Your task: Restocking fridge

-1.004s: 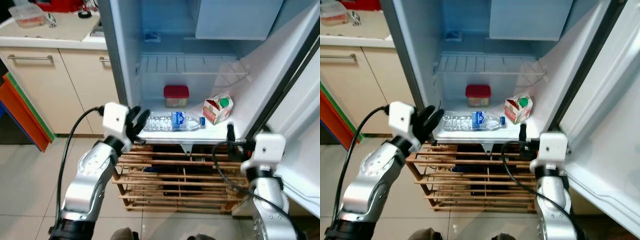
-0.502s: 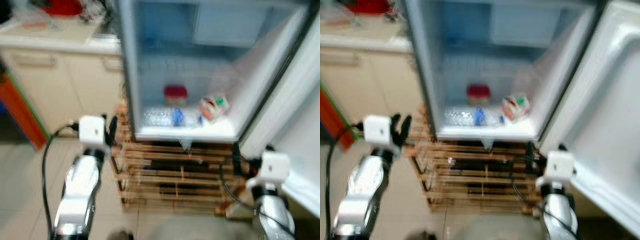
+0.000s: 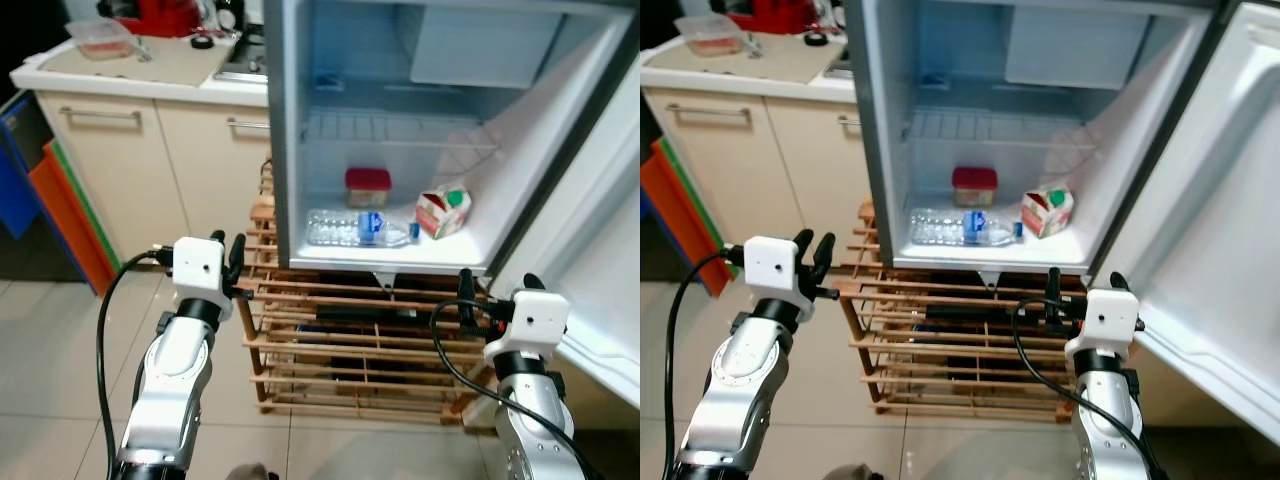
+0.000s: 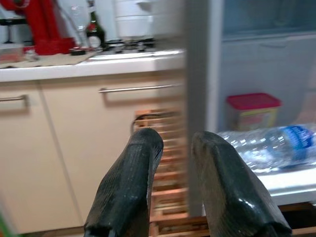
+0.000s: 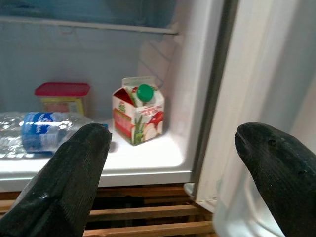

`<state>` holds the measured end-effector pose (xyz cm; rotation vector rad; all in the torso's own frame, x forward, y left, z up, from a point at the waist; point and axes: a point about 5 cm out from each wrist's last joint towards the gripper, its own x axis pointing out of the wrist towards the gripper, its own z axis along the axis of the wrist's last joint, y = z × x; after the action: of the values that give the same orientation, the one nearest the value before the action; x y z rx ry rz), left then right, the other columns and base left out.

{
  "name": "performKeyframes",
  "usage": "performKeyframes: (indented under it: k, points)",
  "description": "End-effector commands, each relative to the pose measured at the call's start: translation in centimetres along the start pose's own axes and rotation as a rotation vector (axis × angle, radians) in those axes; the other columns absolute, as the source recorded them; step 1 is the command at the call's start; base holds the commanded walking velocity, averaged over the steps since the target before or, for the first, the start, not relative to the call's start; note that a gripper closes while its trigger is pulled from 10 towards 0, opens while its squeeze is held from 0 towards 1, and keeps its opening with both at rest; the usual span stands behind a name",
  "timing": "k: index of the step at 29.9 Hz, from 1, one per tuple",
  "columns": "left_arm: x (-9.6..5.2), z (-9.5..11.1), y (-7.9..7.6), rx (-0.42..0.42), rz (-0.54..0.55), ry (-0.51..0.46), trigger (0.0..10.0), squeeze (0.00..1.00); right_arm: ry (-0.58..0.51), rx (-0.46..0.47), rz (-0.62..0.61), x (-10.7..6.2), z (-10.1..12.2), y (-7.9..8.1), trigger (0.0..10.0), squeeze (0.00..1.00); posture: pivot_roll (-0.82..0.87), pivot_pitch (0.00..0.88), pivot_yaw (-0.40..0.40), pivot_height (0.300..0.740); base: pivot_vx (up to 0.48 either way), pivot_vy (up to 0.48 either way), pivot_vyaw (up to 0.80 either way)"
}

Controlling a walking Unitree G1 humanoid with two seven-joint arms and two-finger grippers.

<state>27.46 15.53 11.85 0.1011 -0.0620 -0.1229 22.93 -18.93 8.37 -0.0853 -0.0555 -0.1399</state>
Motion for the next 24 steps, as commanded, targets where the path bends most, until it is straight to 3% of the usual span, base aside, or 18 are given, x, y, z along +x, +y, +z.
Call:
performKeyframes:
  k: [1, 24]
  points:
    - [0.29, 0.02, -0.51, -0.018, -0.033, 0.008, 10.0, 0.0, -0.011, -0.011, -0.01, 0.25, 0.13, -0.17, 10.0, 0.0, 0.08, 0.0, -0.001, 0.73, 0.0, 0.0, 0.0]
    - [1.07, 0.53, -1.08, -0.019, -0.101, -0.003, 10.0, 0.0, -0.018, -0.021, -0.002, 0.08, 0.54, 0.41, 10.0, 0.0, 0.08, 0.0, 0.001, 0.73, -0.033, 0.0, 0.0]
